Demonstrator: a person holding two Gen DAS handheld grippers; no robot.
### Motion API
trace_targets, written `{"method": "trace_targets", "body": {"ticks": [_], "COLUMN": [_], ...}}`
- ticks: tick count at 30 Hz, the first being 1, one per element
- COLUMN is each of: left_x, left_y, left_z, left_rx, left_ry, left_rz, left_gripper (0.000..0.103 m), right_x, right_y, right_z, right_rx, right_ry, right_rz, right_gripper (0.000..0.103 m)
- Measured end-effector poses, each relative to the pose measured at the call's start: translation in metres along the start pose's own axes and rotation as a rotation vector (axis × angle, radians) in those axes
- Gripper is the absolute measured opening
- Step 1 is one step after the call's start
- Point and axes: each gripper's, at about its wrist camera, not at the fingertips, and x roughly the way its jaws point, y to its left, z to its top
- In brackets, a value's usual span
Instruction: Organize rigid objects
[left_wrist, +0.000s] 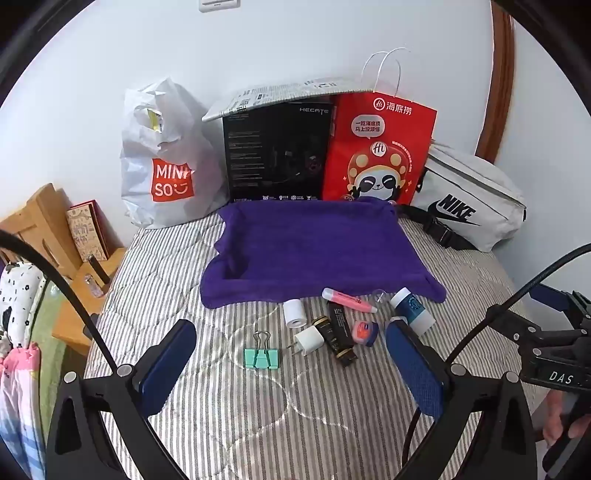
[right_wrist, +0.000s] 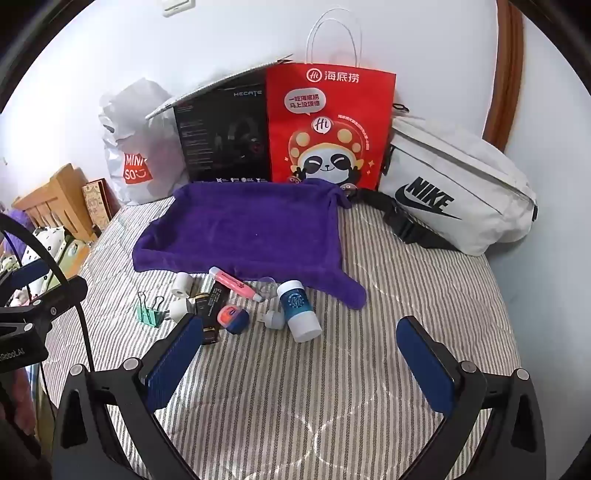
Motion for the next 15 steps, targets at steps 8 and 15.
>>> {"method": "trace_targets", "body": {"ticks": [8,15], "left_x": [-0.013,-0.007], "left_y": [-0.009,0.007], "left_z": [0.002,0.002], "left_rx": [-0.012,-0.04], "left_ry": [-0.025,0.002], "left_rz": [0.008,-0.028], "left_gripper": [0.103,0.103], "right_x": [-0.004,-0.011], "right_y": [-0.004,-0.009], "right_z": [0.001,0.0], "right_rx": [0.05,0.063], "right_ry": [0.019,0.0], "right_rz": [0.038,0.022], "right_gripper": [0.103,0.103]}}
